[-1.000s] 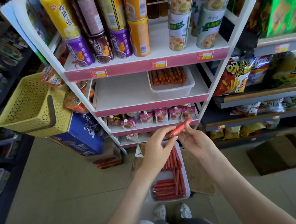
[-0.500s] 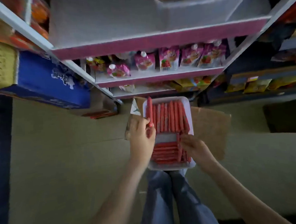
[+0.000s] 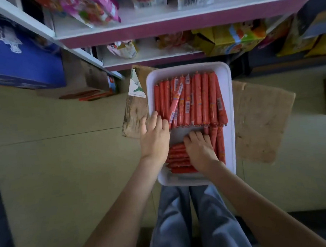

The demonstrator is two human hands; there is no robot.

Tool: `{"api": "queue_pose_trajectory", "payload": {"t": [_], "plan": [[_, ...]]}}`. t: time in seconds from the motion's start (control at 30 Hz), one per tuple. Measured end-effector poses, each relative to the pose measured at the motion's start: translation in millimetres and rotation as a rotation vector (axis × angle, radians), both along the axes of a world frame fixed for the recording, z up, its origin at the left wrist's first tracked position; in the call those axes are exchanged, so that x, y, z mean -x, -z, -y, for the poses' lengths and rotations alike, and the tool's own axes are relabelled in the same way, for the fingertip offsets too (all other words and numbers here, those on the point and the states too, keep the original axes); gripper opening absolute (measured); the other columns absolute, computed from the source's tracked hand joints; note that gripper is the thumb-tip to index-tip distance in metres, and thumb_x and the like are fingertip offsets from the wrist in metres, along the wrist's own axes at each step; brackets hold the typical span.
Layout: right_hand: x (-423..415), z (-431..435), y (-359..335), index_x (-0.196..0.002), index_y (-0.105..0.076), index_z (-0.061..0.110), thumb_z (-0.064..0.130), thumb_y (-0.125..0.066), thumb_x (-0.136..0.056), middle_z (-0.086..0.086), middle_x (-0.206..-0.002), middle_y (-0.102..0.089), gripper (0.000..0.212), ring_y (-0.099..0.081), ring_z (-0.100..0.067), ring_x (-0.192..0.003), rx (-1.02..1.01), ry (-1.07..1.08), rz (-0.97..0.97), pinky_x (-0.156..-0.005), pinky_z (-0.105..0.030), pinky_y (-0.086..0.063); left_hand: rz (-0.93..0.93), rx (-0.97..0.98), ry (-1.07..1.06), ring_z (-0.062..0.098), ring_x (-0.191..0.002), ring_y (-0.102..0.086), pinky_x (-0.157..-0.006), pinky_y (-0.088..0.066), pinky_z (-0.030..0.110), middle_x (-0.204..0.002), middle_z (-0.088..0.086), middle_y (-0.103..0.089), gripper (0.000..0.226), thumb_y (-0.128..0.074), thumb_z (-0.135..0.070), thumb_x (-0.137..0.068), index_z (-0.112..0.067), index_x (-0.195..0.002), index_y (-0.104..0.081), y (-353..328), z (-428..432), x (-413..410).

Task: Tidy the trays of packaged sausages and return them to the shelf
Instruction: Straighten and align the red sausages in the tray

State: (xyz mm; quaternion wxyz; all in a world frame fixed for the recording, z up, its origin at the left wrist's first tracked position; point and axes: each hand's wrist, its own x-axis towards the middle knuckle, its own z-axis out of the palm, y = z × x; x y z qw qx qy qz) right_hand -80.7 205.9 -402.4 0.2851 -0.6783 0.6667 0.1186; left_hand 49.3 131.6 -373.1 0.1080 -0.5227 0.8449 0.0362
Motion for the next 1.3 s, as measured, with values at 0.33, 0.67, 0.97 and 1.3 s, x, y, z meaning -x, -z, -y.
{"api": "queue_pose_trajectory", "payload": {"t": [0.33,0.67,0.97,1.3], "plan": [[30.4,-5.3,-29.7,-0.126,-0.046,0.023,0.016,-0.046,-0.094,0.001,-0.114,-0.060,0.033,-0.056,-0.017,-0.105,0.266,0.374,0.622,-0.088,-0.027,-0.046,-0.067,-0.037,0.041,0.027,-0.112,-0.057,-0.106,-0.017,0.048,-0.098,0.008,-0.066,0.040,-0.050,-0.041,-0.088,-0.015,-0.068,-0.073,-1.9,14.7,23.0],[57.1,30.1,-189.8,-0.113,-0.046,0.039,-0.008,-0.053,-0.091,0.003,-0.103,-0.063,0.052,-0.065,-0.003,-0.086,0.378,1.070,1.073,-0.071,-0.020,-0.052,-0.659,-0.802,-0.172,0.012,-0.122,-0.048,-0.103,-0.040,0.034,-0.135,-0.003,-0.051,0.045,-0.055,-0.032,-0.093,-0.026,-0.136,-0.044,-153.4,9.8,43.7],[92.9,33.3,-373.3,-0.090,-0.058,0.010,0.021,-0.048,-0.097,-0.004,-0.074,-0.063,0.016,-0.065,-0.015,-0.070,0.504,1.319,1.596,-0.068,-0.029,-0.057,-1.135,-0.608,-0.318,-0.004,-0.074,-0.061,-0.069,-0.046,0.017,-0.080,-0.012,-0.066,0.012,-0.064,-0.025,-0.089,-0.034,-0.097,-0.062,-344.7,10.8,50.4],[102.3,30.8,-439.4,-0.082,-0.053,0.010,0.012,-0.040,-0.099,-0.003,-0.070,-0.060,0.021,-0.061,-0.011,-0.063,0.479,1.245,1.839,-0.061,-0.022,-0.054,-1.606,-0.440,-0.081,0.024,-0.076,-0.064,-0.078,-0.053,0.039,-0.079,0.009,-0.066,0.012,-0.067,-0.024,-0.086,-0.019,-0.096,-0.065,-466.3,-2.3,68.5]]}}
